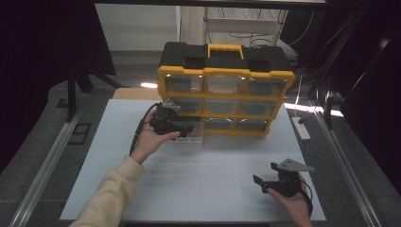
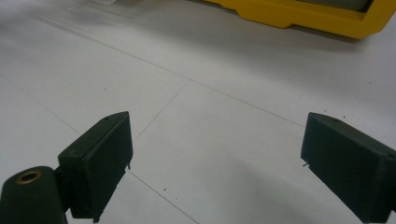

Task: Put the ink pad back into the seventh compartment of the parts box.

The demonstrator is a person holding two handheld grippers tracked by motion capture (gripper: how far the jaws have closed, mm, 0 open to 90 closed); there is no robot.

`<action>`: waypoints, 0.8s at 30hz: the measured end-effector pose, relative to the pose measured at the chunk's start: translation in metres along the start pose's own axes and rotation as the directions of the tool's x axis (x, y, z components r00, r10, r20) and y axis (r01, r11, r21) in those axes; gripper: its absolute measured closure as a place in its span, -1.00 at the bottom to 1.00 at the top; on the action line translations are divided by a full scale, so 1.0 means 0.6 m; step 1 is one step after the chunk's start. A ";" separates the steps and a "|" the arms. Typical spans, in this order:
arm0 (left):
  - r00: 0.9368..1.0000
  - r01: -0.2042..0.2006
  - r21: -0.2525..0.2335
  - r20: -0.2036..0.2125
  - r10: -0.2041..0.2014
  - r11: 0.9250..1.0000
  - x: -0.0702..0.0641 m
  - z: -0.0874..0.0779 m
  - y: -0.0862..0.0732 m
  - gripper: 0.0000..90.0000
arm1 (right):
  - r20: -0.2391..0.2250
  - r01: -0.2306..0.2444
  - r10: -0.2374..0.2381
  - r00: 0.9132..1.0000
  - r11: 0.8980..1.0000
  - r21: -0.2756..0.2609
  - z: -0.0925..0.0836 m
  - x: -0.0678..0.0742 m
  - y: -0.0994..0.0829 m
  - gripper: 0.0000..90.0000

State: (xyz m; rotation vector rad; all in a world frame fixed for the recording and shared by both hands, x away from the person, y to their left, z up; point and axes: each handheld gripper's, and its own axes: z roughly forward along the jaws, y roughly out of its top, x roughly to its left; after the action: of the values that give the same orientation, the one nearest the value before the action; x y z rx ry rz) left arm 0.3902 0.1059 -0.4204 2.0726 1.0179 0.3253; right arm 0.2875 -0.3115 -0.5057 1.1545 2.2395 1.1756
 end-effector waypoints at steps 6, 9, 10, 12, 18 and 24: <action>1.000 0.002 -0.016 0.007 -0.002 1.000 -0.002 -0.011 -0.008 -0.65 | 0.000 -0.001 0.001 1.000 1.000 0.000 0.000 -0.001 0.000 -0.80; 1.000 0.004 -0.024 0.018 -0.003 1.000 -0.004 -0.018 -0.014 -0.65 | 0.000 0.000 0.000 1.000 1.000 0.000 0.000 0.000 0.000 -0.80; 1.000 0.003 -0.028 0.022 -0.002 1.000 -0.005 -0.020 -0.016 -0.64 | 0.000 0.001 -0.001 1.000 1.000 0.000 0.000 0.000 0.000 -0.80; 1.000 0.001 -0.032 0.024 0.000 0.999 -0.006 -0.025 -0.022 -0.64 | 0.000 0.000 0.000 1.000 1.000 0.000 0.000 0.000 0.000 -0.80; 1.000 -0.001 -0.046 0.009 0.001 0.999 -0.006 -0.045 -0.041 -0.63 | 0.000 -0.001 0.001 1.000 1.000 0.001 0.000 0.000 0.000 -0.80; 1.000 -0.004 -0.055 0.005 0.005 0.998 -0.010 -0.067 -0.069 -0.63 | -0.005 -0.005 0.005 1.000 1.000 -0.002 0.000 -0.001 -0.001 -0.80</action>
State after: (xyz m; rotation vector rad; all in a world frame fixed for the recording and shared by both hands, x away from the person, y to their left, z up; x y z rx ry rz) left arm 0.3421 0.1381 -0.4245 2.0255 0.9907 0.3464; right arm 0.2875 -0.3119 -0.5059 1.1580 2.2401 1.1839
